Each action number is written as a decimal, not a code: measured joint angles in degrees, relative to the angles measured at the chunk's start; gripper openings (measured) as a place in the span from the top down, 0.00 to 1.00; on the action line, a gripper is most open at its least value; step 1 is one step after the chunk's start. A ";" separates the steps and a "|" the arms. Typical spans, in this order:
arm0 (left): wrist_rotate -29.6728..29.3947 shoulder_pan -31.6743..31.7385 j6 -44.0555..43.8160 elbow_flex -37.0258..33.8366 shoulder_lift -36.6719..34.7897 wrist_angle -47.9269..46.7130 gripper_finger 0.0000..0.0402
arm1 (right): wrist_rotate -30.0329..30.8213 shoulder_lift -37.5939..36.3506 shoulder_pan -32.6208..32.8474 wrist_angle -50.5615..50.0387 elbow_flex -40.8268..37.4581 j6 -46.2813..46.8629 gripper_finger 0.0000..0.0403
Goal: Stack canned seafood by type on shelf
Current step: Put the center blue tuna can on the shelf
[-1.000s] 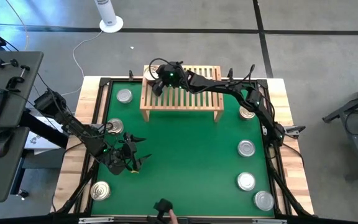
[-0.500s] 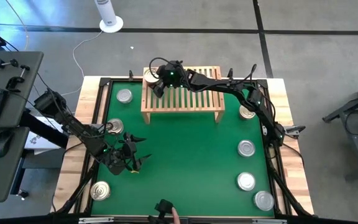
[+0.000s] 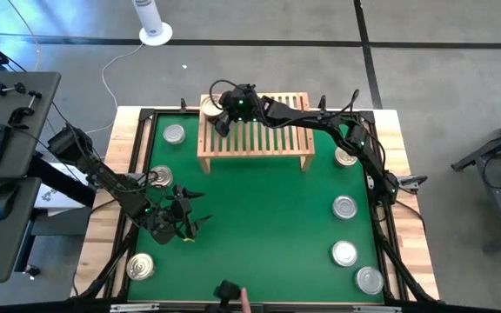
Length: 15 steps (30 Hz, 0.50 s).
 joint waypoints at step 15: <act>0.00 0.00 0.00 -0.02 0.02 -0.20 0.09 | -0.64 -2.29 0.42 -2.90 -0.28 -3.64 0.01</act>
